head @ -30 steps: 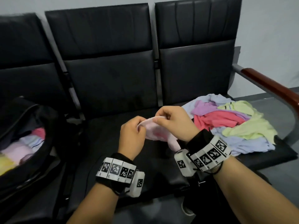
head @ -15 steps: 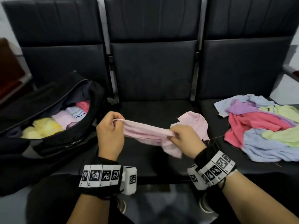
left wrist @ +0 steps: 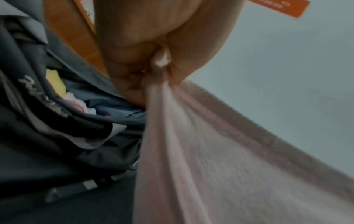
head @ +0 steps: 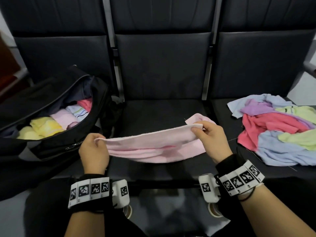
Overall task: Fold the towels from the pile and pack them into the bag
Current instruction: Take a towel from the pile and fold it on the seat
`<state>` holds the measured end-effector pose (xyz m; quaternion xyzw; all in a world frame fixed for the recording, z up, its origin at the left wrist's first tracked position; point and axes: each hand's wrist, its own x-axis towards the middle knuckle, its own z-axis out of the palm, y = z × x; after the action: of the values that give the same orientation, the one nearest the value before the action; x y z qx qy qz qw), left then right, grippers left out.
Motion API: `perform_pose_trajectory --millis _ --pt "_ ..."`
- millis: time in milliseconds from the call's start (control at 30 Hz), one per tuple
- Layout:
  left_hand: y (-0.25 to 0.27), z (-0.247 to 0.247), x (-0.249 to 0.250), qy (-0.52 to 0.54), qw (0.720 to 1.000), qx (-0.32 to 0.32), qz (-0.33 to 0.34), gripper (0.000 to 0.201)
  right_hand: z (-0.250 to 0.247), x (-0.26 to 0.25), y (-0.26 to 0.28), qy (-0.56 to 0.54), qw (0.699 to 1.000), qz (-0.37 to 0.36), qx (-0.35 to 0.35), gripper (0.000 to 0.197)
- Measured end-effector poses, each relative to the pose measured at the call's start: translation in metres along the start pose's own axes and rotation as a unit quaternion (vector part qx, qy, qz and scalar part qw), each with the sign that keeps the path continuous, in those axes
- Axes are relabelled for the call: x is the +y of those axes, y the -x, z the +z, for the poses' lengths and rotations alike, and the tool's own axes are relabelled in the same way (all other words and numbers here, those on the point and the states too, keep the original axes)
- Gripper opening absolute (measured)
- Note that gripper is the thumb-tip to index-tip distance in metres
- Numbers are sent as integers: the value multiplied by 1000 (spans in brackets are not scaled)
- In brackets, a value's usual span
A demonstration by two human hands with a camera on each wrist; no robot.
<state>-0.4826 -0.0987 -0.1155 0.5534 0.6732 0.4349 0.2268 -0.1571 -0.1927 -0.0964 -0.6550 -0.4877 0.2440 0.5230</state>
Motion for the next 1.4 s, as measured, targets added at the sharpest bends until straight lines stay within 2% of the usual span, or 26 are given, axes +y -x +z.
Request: perform_pose_trajectory --millis 67,133,200,267,333,400,567,700,800,967,1033,1133,1200,1267,1333,1400 --pt "9 6 10 -103 989 -71 78 26 8 -8 1 -24 1000 -9 -5 9" --pt "22 15 32 -52 976 -154 142 28 21 -19 3 -45 998 -23 -34 9" --pt "37 22 59 52 956 -247 149 30 36 -30 7 -48 995 -39 -83 10" --pt "48 27 80 107 931 -319 141 33 49 -36 11 -7 988 -81 -133 7" --pt "54 29 90 111 914 -355 162 32 57 -39 16 20 978 -118 -172 10" --pt "58 29 93 97 906 -370 183 25 60 -38 18 3 974 -114 -196 13" --pt "58 28 88 61 912 -343 215 12 61 -32 23 -14 974 -97 -203 17" --pt "53 25 83 55 922 -293 246 20 56 -27 22 5 972 -89 -217 17" --pt "41 17 76 115 946 -203 224 21 44 -17 17 46 964 -102 -240 11" --pt "13 -7 65 164 964 -40 207 18 4 12 1 143 948 -109 -262 7" --pt "-1 -18 59 173 965 45 194 19 -14 24 -6 179 951 -94 -235 14" --pt "-18 -27 44 164 964 156 143 14 -30 36 -14 208 966 -59 -142 18" --pt "-22 -25 34 143 974 155 83 7 -29 36 -16 176 980 -35 -88 14" --pt "-16 -14 32 128 985 106 51 15 -21 30 -15 134 987 -31 -76 11" --pt "-3 0 39 128 988 39 72 20 -8 20 -11 102 989 -38 -96 11" --pt "14 16 50 116 985 -57 115 23 4 7 -7 90 988 -51 -118 15"
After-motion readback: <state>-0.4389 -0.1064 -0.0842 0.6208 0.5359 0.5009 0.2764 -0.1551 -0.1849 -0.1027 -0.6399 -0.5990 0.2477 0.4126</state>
